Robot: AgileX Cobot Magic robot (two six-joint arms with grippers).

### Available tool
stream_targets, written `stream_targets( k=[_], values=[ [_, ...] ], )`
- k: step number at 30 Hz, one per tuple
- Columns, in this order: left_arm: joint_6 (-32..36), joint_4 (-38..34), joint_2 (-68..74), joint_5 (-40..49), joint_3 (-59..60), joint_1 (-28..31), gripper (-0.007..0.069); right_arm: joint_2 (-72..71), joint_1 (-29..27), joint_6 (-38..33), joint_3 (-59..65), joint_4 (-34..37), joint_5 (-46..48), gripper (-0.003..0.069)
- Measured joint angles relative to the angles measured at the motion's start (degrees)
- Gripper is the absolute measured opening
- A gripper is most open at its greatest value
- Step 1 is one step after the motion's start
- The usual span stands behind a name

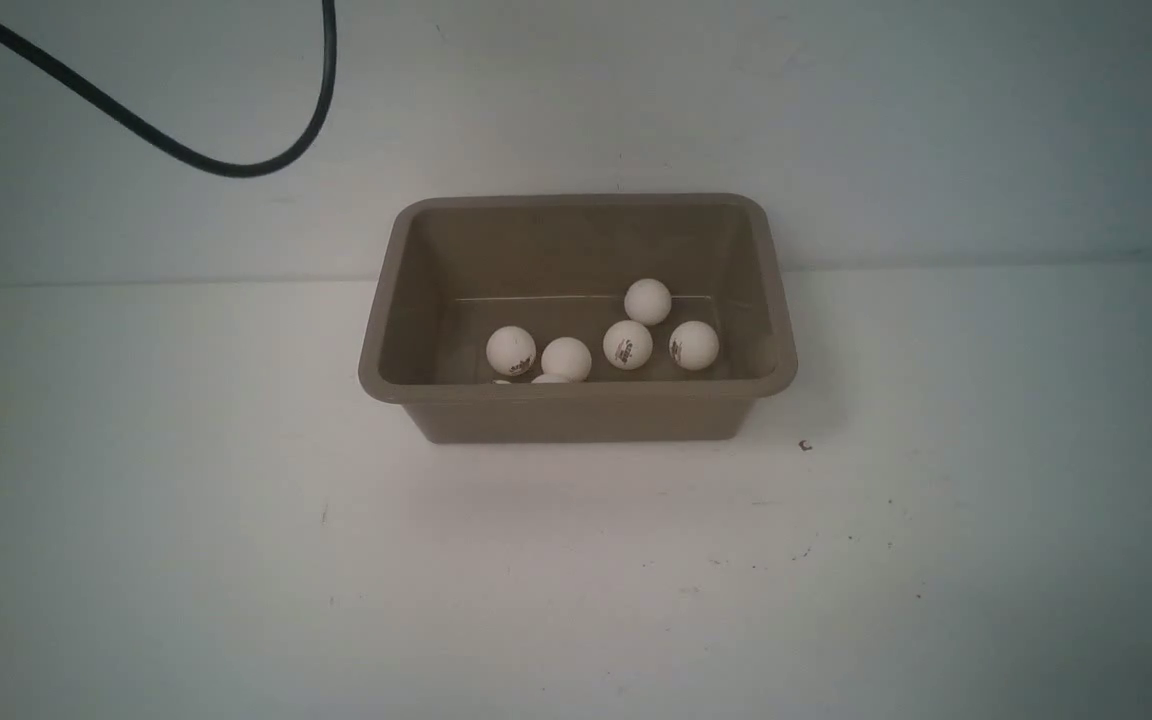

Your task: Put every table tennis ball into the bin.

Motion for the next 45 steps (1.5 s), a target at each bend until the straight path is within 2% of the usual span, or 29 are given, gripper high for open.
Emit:
stream_targets(
  k=[2, 3, 4, 5, 6, 7, 8, 9, 10, 12, 14, 17, 23, 25, 26, 32, 37, 41, 45],
  values=[
    [-14.23, 13.15, -0.59, 1.09, 0.0, 0.0, 0.0499, 0.0, 0.0, 0.0, 0.0, 0.0, 0.0, 0.0589],
    [-26.02, 23.81, -1.17, 2.75, 0.0, 0.0, 0.0499, 0.0, 0.0, 0.0, 0.0, 0.0, 0.0, 0.0589],
    [-32.6, 29.78, -1.59, 4.01, 0.0, 0.0, 0.0499, 0.0, 0.0, 0.0, 0.0, 0.0, 0.0, 0.0589],
    [-34.16, 31.27, -1.7, 4.39, 0.0, 0.0, 0.0499, 0.0, 0.0, 0.0, 0.0, 0.0, 0.0, 0.0589],
    [-44.44, 41.38, -2.66, 7.33, 0.18, 0.0, 0.0499, 0.0, 0.0, 0.0, 0.0, 0.0, 0.0, 0.0589],
    [-50.85, 47.88, -3.56, 9.9, 0.46, 0.0, 0.0499, 0.0, 0.0, -0.06, 0.0, 0.0, 0.0, 0.0589],
    [-53.15, 50.29, -4.01, 11.03, 0.6, 0.0, 0.0499, 0.0, 0.0, -0.06, 0.0, 0.0, 0.0, 0.0589],
    [-60.81, 57.86, -5.81, 15.0, 1.26, 0.0, 0.0499, 0.0, 0.0, -0.39, 0.0, 0.0, 0.0, 0.0589],
    [-64.27, 62.4, -7.4, 17.98, 1.61, 0.0, 0.0499, 0.0, 0.0, -0.55, 0.0, 0.0, 0.0, 0.0589],
    [-68.0, 69.79, -11.97, 24.21, 1.91, 0.0, 0.0499, 0.0, 0.0, -0.87, 0.0, 0.0, 0.0, 0.0589],
    [-68.68, 71.8, -15.26, 27.23, 1.98, 0.0, 0.0499, 0.0, 0.0, -0.93, 0.0, 0.0, 0.0, 0.0589],
    [-67.63, 75.27, -27.72, 33.65, 2.11, 0.0, 0.0499, 0.0, 0.0, -0.93, 0.0, 0.0, 0.0, 0.0589],
    [-67.31, 79.87, -48.0, 34.1, 9.78, 0.0, 0.0499, 0.0, 0.0, -0.93, 0.0, 0.0, 0.0, 0.0589],
    [-68.95, 82.25, -59.26, 28.66, 21.9, 0.0, 0.0499, 0.0, 0.0, -0.93, 0.0, 0.0, 0.0, 0.0589],
    [-69.15, 82.53, -60.93, 27.28, 24.25, 0.0, 0.0499, 0.0, 0.0, -0.93, 0.0, 0.0, 0.0, 0.0589],
    [-72.2, 82.87, -83.02, 2.63, 63.28, 0.0, 0.0499, 0.0, 0.0, -0.93, 0.0, 0.0, 0.0, 0.0589],
    [-74.34, 80.97, -90.75, -1.29, 76.7, 0.0, 0.0499, 0.0, 0.0, -0.93, 0.0, 0.0, 0.0, 0.0589],
    [-74.01, 80.22, -91.14, -0.89, 81.06, 0.0, 0.0499, 0.0, 0.0, -0.93, 0.0, 0.0, 0.02, 0.0589],
    [-71.45, 76.2, -91.14, 0.29, 83.94, 0.0, 0.0499, 0.0, 0.0, -0.93, 0.0, 0.0, 0.02, 0.0589]
  ],
)
